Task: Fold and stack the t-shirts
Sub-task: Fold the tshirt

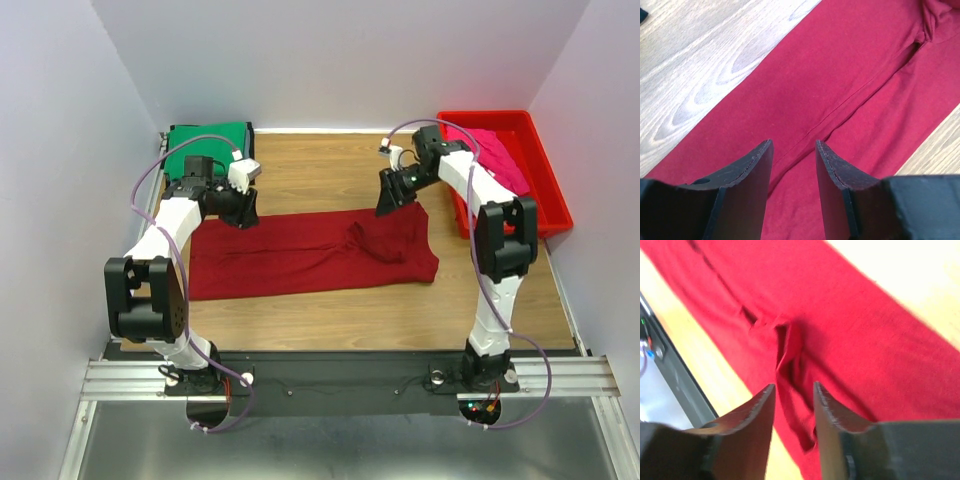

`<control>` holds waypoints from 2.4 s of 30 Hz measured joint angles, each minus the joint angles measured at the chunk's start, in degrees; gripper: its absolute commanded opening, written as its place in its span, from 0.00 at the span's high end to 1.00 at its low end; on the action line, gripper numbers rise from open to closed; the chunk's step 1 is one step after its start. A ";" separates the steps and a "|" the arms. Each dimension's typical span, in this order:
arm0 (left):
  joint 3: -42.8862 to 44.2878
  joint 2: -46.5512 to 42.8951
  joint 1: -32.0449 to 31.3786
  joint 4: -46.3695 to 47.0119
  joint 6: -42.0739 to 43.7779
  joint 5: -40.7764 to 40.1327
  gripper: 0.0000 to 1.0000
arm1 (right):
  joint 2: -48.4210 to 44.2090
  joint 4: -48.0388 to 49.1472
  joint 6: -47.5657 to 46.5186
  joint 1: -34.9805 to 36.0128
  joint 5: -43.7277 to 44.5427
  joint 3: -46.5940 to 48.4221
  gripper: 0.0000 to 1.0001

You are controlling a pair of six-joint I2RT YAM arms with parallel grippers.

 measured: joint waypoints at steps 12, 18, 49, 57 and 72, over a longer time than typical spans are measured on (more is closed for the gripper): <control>0.57 0.00 0.00 0.22 -0.48 0.68 0.50 | 7.48 7.45 9.11 5.29 3.39 -0.63 0.71; 0.57 0.00 0.07 0.24 -0.48 0.70 0.50 | 7.48 8.81 9.31 8.61 3.39 -2.95 0.70; -0.09 3.17 0.96 1.49 -0.68 0.46 0.49 | -17.46 13.40 9.44 11.74 14.21 -24.44 0.56; -0.09 4.11 0.96 1.46 -0.48 1.36 0.50 | -13.18 13.14 8.48 10.45 18.53 -29.40 0.61; -0.11 3.23 -10.58 3.13 -0.46 3.10 0.50 | -25.75 10.03 6.49 9.05 25.46 -28.76 0.50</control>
